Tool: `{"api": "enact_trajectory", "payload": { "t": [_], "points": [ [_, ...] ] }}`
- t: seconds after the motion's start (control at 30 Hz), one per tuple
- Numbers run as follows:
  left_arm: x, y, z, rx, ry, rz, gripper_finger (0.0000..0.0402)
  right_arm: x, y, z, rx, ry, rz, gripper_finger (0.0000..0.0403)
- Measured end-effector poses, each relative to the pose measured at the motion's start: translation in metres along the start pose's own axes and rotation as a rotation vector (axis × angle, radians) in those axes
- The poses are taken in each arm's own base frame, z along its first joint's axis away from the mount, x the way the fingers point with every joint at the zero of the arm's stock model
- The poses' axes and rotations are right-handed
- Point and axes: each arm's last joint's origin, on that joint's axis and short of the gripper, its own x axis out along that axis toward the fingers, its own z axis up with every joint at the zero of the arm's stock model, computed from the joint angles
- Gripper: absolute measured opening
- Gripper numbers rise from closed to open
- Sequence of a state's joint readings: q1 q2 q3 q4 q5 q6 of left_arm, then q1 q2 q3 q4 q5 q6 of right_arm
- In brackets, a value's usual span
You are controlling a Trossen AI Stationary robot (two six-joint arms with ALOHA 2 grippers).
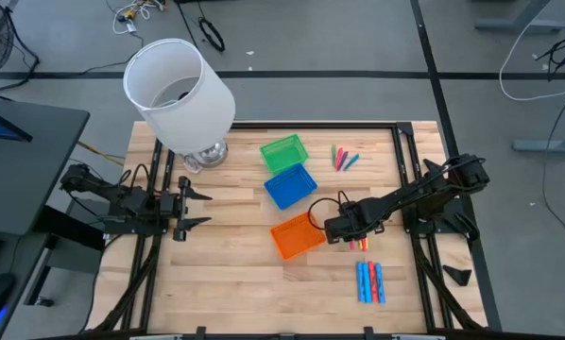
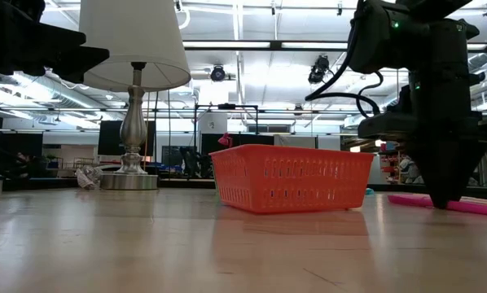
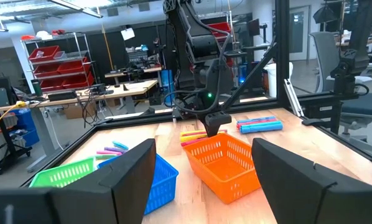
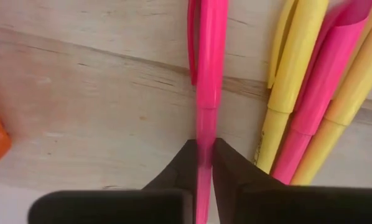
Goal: Pick & Place Markers
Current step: Put the left pink pen into the blue bin
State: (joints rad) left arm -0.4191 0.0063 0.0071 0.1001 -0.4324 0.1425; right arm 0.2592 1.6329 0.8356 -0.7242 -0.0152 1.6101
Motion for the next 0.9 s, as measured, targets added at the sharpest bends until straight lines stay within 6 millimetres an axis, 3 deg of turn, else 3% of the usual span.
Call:
{"api": "enact_trajectory", "payload": {
  "t": [0.17,0.43,0.9],
  "points": [
    [0.0,0.0,0.0,0.0,0.0,0.0,0.0273,-0.004,-0.001,0.001,-0.015,-0.035,0.016,0.0024],
    [0.0,0.0,0.0,0.0,0.0,0.0,0.0273,-0.028,-0.012,0.003,-0.108,-0.07,0.04,0.0023],
    [0.0,0.0,0.0,0.0,0.0,0.0,0.0273,-0.05,-0.025,0.015,-0.481,-0.071,0.059,0.0022]
  ]
}}
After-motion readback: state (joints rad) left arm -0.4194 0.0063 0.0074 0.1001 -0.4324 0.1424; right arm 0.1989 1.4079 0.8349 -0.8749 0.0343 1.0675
